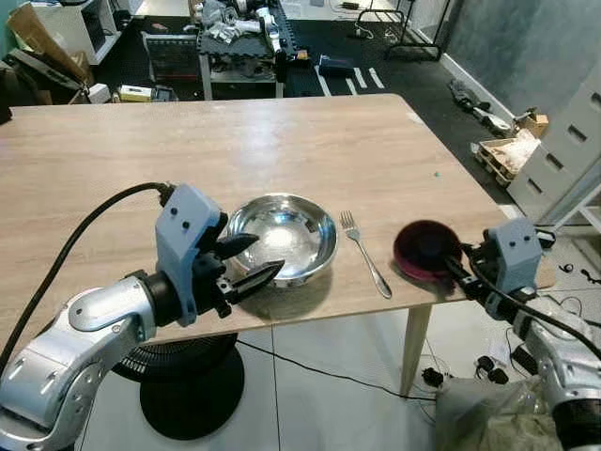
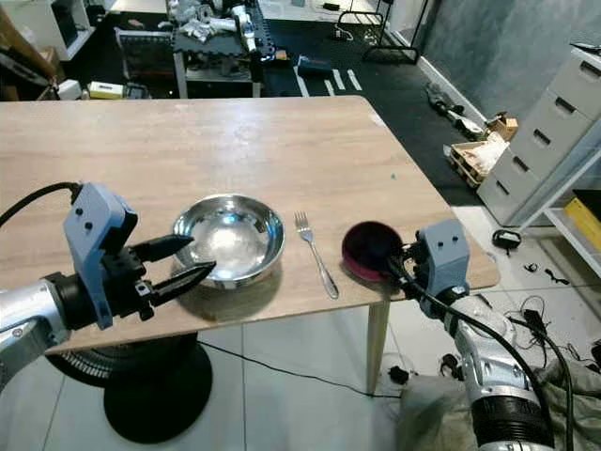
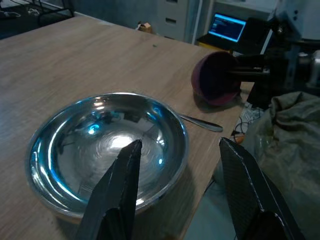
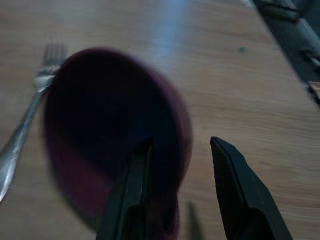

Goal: Setting the table

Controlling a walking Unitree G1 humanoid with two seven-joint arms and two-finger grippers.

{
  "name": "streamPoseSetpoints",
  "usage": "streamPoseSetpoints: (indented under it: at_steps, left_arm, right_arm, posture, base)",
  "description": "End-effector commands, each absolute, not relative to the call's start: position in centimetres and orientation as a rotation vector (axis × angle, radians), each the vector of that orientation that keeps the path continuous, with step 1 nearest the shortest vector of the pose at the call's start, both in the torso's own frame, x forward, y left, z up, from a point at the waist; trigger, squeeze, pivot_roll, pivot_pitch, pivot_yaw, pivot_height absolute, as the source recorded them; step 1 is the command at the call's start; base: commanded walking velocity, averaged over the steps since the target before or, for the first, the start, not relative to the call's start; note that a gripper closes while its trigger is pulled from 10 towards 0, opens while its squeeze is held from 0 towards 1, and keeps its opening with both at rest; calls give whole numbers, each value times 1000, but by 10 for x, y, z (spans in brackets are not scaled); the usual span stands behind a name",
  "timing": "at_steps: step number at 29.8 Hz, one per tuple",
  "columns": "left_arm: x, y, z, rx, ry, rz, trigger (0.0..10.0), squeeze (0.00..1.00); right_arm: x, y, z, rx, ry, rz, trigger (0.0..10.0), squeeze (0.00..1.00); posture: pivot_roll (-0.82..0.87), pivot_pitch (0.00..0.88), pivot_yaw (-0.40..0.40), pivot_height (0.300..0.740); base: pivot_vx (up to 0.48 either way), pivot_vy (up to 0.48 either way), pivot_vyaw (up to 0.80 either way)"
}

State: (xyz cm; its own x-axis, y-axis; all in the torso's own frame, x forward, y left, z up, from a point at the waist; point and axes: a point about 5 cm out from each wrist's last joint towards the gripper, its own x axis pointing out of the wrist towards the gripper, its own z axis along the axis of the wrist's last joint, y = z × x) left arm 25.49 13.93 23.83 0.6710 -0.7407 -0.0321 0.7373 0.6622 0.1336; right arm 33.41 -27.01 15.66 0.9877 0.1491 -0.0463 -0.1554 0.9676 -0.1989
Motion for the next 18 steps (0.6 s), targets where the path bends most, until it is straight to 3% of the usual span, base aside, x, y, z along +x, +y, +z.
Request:
streamPoseSetpoints:
  at_steps: [1, 2, 3, 4, 5, 6, 7, 18]
  left_arm:
    - [254, 140, 238, 133, -24, -839, 10000, 0]
    - [254, 140, 238, 133, -24, -835, 10000, 0]
    - [254, 140, 238, 133, -24, -835, 10000, 0]
    - [254, 140, 238, 133, -24, -832, 10000, 0]
    - [254, 140, 238, 133, -24, -832, 10000, 0]
    - [254, 140, 238, 133, -24, -825, 10000, 0]
    - [255, 141, 238, 134, -24, -818, 10000, 0]
    - [257, 140, 235, 130, -19, -791, 10000, 0]
  right_arm:
    - [334, -274, 153, -188, 39, 124, 10000, 0]
    - [335, -270, 151, -175, 46, 139, 8510, 0]
    - [335, -270, 151, -175, 46, 139, 8510, 0]
    - [336, -267, 150, -170, 52, 154, 4431, 0]
    - [336, -267, 150, -170, 52, 154, 4431, 0]
    - [338, -263, 148, -172, 63, 168, 549, 0]
    - [340, -259, 147, -175, 74, 192, 0, 0]
    - [354, -240, 161, -256, 60, 319, 0, 0]
  posture:
    - [107, 59, 44, 740]
    - [108, 60, 43, 740]
    - [108, 60, 43, 740]
    - [110, 62, 44, 740]
    - [110, 62, 44, 740]
    - [109, 62, 43, 740]
    - [109, 64, 41, 740]
    - [106, 71, 36, 740]
  base:
    - [0, 0, 0]
    - [0, 0, 0]
    - [0, 0, 0]
    - [0, 0, 0]
    - [0, 0, 0]
    - [0, 0, 0]
    - [0, 0, 0]
    - [0, 0, 0]
